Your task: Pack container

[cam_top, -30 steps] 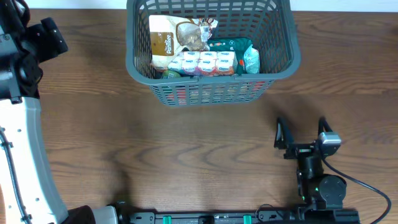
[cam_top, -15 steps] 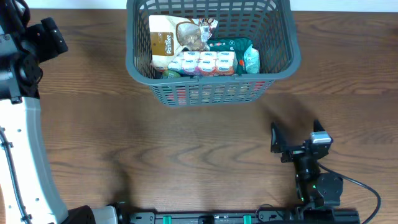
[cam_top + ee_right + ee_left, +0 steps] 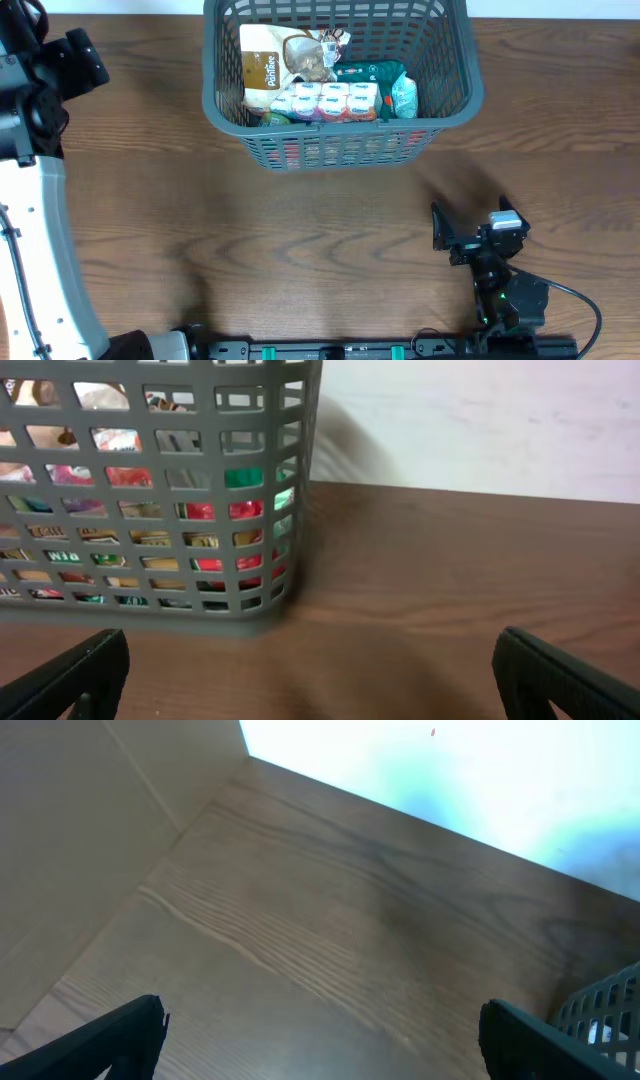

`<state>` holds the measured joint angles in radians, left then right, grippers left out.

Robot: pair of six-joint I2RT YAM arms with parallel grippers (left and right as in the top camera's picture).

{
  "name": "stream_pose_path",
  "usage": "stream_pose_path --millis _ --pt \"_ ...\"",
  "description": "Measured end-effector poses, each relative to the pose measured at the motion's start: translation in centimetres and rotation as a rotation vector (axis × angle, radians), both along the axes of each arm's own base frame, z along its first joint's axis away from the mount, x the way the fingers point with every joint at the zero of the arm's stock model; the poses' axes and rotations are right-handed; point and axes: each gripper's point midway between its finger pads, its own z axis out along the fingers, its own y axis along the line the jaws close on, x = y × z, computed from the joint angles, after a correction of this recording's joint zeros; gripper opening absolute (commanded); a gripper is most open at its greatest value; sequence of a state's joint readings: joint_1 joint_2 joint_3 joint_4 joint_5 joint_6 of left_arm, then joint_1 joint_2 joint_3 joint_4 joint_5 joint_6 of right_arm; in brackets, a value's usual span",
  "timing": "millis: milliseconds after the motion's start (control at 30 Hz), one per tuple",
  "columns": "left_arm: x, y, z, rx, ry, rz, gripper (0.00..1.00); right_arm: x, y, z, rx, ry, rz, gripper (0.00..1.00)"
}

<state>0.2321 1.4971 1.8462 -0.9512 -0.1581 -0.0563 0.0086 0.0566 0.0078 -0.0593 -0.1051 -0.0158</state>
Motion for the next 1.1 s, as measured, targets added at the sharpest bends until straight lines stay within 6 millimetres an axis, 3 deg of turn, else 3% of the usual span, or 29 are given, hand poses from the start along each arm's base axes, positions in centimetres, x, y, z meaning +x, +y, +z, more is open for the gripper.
stream_pose_path --millis 1100 --pt "-0.38 -0.09 0.02 -0.001 0.006 0.000 0.99 0.00 0.00 0.00 -0.001 0.000 0.000 0.99"
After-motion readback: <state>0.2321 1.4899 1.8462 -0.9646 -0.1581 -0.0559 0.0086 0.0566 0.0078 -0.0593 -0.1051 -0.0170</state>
